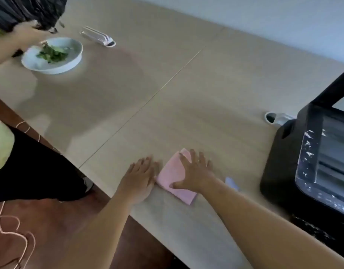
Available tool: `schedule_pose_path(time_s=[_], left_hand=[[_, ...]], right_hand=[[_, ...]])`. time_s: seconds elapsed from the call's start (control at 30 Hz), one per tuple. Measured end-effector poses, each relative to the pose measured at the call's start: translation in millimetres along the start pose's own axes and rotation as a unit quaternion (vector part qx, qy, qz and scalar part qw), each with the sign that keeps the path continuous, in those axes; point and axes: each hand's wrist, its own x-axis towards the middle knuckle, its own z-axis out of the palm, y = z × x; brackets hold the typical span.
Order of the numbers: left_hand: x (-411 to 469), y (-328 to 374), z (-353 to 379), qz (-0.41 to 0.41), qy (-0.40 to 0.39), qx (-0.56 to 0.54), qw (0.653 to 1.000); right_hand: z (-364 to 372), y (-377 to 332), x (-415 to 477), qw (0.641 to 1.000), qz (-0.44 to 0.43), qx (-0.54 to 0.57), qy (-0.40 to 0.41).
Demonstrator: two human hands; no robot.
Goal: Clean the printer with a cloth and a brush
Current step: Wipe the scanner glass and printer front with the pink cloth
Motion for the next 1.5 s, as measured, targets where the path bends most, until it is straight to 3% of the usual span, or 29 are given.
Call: schedule_pose_path(time_s=[0.23, 0.4, 0.57, 0.67, 0.83, 0.97, 1.1, 1.23, 1.37, 1.5], left_hand=[[3.7, -9.2, 27.0, 0.013, 0.101, 0.044, 0.994], [3.3, -6.1, 30.9, 0.004, 0.118, 0.042, 0.992], [5.3, 7.9, 36.2, -0.025, 0.14, 0.001, 0.99], [14.3, 14.5, 24.8, -0.018, 0.172, -0.025, 0.985], [56.1, 35.7, -9.1, 0.055, 0.196, -0.01, 0.979], [100.2, 88.0, -45.0, 0.138, 0.182, -0.028, 0.973], [133.5, 171.8, -81.4, 0.229, 0.189, -0.092, 0.95], [137.7, 253.4, -99.8, 0.274, 0.172, -0.234, 0.917], [129.7, 307.3, -98.3, 0.256, 0.074, -0.393, 0.88], [116.1, 331.3, -98.6, 0.255, 0.025, -0.516, 0.817]], right_hand=[[37.3, -15.8, 15.0, 0.999, 0.001, -0.011, 0.03], [55.3, -8.2, 7.8, 0.988, -0.032, -0.046, 0.143], [36.7, 9.5, -5.0, 0.993, -0.052, 0.015, 0.101], [12.1, 21.3, -22.0, 0.989, -0.034, 0.058, 0.128], [-35.0, 47.1, -72.9, 0.945, -0.018, 0.236, 0.224], [-86.2, 74.8, -104.9, 0.894, 0.012, 0.303, 0.33], [-118.0, 125.7, -135.9, 0.845, 0.063, 0.325, 0.42], [-127.3, 185.5, -164.1, 0.81, 0.134, 0.315, 0.476], [-129.3, 230.8, -179.6, 0.814, 0.179, 0.279, 0.477], [-125.8, 256.1, -178.2, 0.833, 0.194, 0.228, 0.465]])
